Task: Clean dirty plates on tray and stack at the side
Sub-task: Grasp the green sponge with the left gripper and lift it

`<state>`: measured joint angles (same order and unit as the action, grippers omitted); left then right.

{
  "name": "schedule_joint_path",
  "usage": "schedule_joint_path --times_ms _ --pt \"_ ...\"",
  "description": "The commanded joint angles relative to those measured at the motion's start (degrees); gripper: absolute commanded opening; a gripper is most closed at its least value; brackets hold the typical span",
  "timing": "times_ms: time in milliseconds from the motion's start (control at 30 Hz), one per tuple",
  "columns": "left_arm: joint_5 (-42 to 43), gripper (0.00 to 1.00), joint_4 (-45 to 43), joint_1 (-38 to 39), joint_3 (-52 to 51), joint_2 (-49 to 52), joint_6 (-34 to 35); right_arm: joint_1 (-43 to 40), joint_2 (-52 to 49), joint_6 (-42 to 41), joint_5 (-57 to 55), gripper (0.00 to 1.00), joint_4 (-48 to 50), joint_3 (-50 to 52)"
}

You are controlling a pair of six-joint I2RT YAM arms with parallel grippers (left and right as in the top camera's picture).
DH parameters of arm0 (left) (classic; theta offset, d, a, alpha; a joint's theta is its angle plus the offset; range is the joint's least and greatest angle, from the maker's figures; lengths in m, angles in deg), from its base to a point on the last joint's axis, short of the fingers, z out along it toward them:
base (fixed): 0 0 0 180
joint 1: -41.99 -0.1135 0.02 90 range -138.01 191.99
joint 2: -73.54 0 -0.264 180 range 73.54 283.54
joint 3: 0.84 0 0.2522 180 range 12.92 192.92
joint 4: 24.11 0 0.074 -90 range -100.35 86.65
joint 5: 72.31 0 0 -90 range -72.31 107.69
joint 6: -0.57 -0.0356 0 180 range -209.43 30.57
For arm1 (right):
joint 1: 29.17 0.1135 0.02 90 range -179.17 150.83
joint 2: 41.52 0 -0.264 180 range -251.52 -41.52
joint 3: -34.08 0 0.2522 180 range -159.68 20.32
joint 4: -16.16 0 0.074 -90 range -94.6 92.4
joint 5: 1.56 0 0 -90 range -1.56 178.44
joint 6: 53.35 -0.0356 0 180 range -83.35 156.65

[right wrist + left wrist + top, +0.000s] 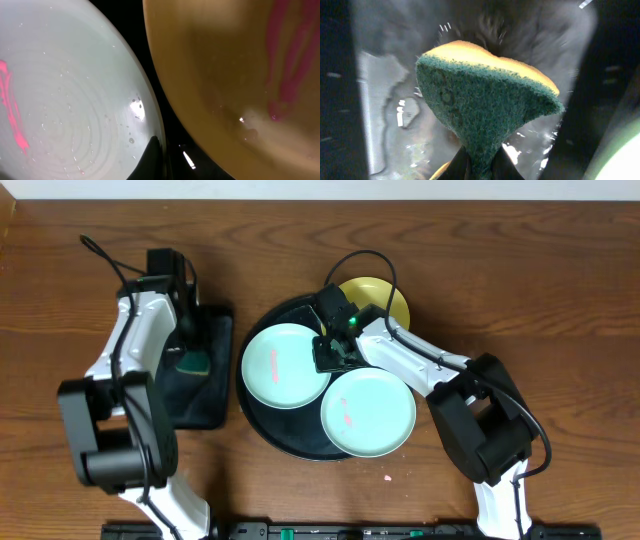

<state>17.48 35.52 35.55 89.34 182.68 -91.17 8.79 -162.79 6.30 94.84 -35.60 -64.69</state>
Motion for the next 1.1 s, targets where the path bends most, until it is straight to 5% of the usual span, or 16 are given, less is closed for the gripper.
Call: schedule_joint_path --times_ms 0,700,1067 --pt "-0.87 0.07 -0.42 -0.20 -1.16 3.82 0.28 0.57 -0.90 1.75 -2.54 0.01 -0.15 -0.26" --pt "3.89 0.08 -5.62 -0.13 -4.87 15.56 0.28 0.74 -0.90 1.73 -2.93 0.01 -0.13 -0.26" --pt "3.89 0.07 8.83 -0.13 8.02 4.63 0.26 0.61 -0.90 2.19 -1.44 0.01 -0.11 -0.26"
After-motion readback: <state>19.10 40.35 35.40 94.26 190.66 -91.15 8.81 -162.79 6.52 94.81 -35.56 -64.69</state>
